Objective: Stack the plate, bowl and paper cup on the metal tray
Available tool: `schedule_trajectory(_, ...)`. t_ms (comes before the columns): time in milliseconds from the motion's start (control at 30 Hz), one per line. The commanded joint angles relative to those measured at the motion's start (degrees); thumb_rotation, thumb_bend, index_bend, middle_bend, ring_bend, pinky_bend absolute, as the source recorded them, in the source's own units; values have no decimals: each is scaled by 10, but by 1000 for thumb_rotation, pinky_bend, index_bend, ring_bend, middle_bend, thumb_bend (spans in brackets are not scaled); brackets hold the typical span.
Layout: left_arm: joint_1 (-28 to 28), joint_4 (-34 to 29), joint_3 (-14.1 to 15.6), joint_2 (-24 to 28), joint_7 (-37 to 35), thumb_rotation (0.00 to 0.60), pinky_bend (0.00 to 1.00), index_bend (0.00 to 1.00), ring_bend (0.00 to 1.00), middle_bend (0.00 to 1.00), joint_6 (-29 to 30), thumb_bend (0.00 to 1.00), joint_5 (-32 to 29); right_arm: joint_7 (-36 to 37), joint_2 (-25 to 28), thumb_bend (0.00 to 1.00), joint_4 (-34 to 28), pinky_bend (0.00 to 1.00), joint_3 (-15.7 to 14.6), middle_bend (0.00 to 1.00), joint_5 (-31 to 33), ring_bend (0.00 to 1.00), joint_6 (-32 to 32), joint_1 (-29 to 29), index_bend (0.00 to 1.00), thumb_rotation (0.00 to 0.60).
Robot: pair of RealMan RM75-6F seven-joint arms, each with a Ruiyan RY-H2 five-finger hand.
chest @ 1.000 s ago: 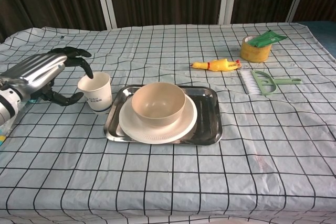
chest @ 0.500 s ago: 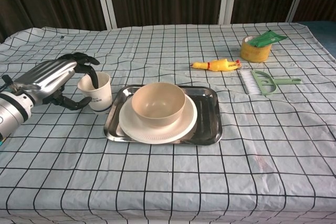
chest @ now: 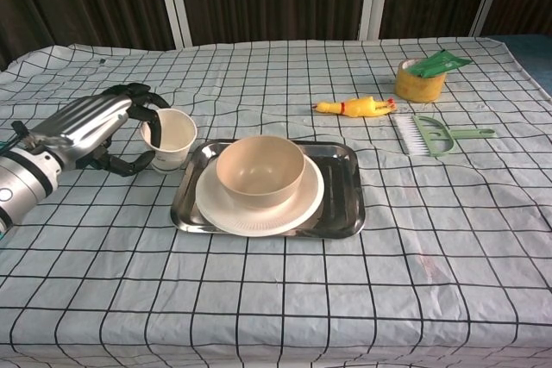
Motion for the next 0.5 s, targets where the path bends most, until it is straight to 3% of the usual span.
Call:
schedule_trajectory(33, 0, 1, 2, 0, 0, 600, 21, 590, 0, 178, 8, 482, 4, 0, 0, 235, 1, 0, 1, 0, -1, 0, -1, -1, 136, 600)
schedule_trajectory(300, 10, -42, 3, 29, 12, 600, 20, 583, 0, 171, 39, 483, 17, 3, -1, 235, 1, 0, 5, 0, -5, 0, -2, -4, 135, 600)
schedule_trajectory(500, 34, -144, -6, 92, 7, 600, 17, 575, 0, 168, 89, 483, 25, 17, -2, 235, 6, 0, 12, 0, -10, 0, 10, -7, 135, 600)
